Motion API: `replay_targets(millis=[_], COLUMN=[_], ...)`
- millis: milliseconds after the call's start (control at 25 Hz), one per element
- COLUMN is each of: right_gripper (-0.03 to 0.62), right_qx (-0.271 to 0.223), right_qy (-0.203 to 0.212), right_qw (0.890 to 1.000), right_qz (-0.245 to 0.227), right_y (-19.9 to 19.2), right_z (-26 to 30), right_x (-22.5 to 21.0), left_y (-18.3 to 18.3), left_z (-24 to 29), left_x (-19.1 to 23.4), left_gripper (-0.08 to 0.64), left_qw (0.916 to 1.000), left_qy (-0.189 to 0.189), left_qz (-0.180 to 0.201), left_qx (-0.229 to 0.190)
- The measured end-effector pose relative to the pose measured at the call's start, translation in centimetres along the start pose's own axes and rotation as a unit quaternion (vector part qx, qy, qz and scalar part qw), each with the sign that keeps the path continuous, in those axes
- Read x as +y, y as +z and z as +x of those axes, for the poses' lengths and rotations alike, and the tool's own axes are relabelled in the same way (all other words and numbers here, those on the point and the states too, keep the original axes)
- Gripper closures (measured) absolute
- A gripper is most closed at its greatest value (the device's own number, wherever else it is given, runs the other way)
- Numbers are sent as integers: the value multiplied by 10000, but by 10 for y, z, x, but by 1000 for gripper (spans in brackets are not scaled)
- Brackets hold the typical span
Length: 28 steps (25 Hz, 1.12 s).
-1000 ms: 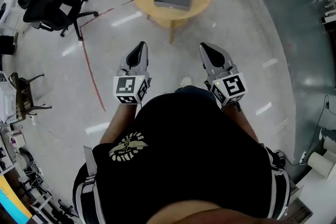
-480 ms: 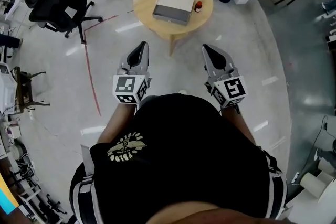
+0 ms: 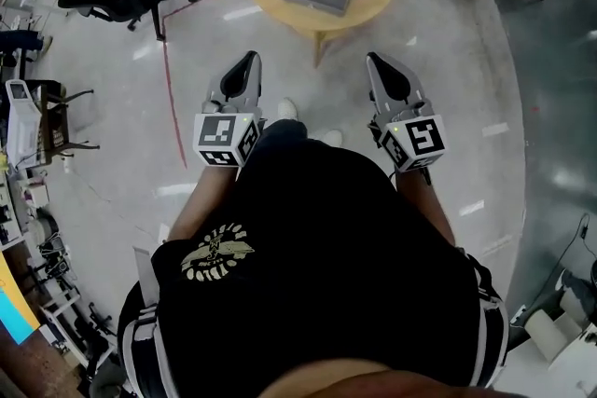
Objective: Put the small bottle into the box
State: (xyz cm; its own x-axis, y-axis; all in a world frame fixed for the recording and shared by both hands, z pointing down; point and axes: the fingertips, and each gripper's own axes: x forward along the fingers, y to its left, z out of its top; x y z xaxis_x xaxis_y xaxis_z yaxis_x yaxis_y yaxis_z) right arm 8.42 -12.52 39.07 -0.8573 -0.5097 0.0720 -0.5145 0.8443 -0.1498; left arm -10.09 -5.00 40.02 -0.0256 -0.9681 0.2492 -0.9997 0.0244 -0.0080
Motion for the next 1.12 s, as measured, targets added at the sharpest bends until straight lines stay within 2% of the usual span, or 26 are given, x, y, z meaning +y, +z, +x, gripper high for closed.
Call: replay_targets(millis=[200,360,640,1120], right_gripper=[584,584,584,584], right_qx=[258,343,497,351], right_qy=[-111,-245,-202,-391], right_qw=[9992,9984,9978,9985], right_qz=[284,388,380,175], right_y=[-31,-37,-45,-28], right_z=[-1,1,7,-9], right_x=[-14,-30,-35,-37], left_y=[-29,-42,-46,-35], left_z=[11,26,49,51], left_x=[-4,-3,-8,-13], left_gripper=[560,560,560,560], left_qw=[9991,9979,9975,9980], left_qy=[-78,-119,-221,-329], left_qz=[-40,-152,-277,-342], left_qx=[426,613,616,415])
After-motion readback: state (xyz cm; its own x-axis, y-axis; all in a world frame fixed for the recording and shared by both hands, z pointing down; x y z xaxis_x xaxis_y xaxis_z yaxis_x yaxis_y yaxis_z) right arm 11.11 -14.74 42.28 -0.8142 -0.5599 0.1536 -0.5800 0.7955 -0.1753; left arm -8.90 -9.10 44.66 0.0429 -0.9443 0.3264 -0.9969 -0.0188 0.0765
